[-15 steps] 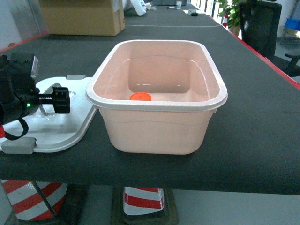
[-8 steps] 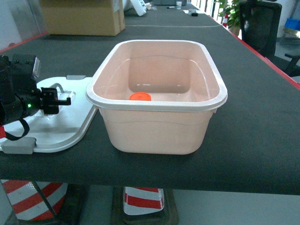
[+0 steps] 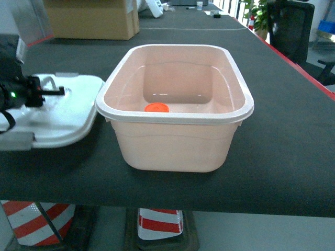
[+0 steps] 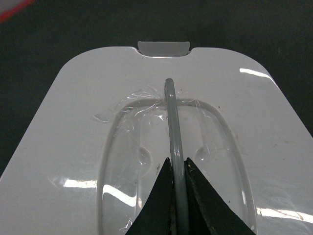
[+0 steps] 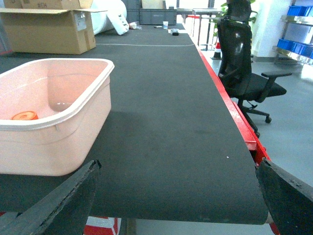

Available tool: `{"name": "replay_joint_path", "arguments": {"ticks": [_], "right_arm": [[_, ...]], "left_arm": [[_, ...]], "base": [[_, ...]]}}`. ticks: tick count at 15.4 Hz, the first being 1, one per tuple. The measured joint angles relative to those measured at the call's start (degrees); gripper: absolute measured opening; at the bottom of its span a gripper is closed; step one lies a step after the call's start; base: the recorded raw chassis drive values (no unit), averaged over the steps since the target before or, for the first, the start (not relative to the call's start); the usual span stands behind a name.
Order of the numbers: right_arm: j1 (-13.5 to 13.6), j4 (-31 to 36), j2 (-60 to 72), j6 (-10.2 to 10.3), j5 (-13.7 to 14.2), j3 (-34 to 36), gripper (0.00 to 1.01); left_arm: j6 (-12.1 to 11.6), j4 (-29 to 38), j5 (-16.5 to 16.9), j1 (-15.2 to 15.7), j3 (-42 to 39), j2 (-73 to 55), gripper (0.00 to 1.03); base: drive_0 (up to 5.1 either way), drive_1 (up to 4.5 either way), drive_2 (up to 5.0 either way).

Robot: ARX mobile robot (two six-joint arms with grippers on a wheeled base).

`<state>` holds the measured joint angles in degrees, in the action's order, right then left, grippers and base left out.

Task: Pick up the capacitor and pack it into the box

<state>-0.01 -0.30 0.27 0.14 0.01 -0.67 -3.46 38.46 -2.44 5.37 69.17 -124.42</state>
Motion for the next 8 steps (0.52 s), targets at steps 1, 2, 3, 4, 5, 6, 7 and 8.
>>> {"name": "replay_joint_path", "arguments": {"ticks": [1, 2, 3, 4, 5, 6, 7, 8], "right_arm": [[0.0, 0.0, 0.0, 0.0, 0.0, 0.0, 0.98], [0.0, 0.0, 0.0, 0.0, 0.0, 0.0, 0.98], [0.0, 0.0, 0.0, 0.0, 0.0, 0.0, 0.98], [0.0, 0.0, 0.0, 0.0, 0.0, 0.0, 0.98], [0.0, 0.0, 0.0, 0.0, 0.0, 0.0, 0.98], [0.0, 0.0, 0.0, 0.0, 0.0, 0.0, 0.98], [0.0, 0.0, 0.0, 0.0, 0.0, 0.0, 0.98], [0.0, 0.0, 0.0, 0.0, 0.0, 0.0, 0.98]], "left_arm": [[0.0, -1.2, -0.4, 1.0, 0.8, 3.1, 0.02], [0.0, -2.0, -1.2, 1.6, 0.9, 7.6, 0.02], [-0.1, -2.5, -3.6, 1.5, 0.9, 11.7, 0.02], [-0.1, -3.9, -6.5, 0.2, 0.6, 16.5, 0.02], [0.1, -5.2, -9.6, -2.1, 0.2, 20.1, 0.02], [0.5, -5.8, -12.5, -5.7, -0.6, 23.0, 0.02], [0.6, -6.1, -15.0, -9.4, -1.1, 24.3, 0.02], [0.9, -6.9, -18.1, -13.7, -1.2, 24.5, 0.02]], "base": [[0.0, 0.00, 0.0], [0.0, 0.00, 0.0], [0.0, 0.00, 0.0], [0.0, 0.00, 0.0], [0.0, 0.00, 0.0], [0.0, 0.00, 0.0], [0.0, 0.00, 0.0], [0.0, 0.00, 0.0]]}}
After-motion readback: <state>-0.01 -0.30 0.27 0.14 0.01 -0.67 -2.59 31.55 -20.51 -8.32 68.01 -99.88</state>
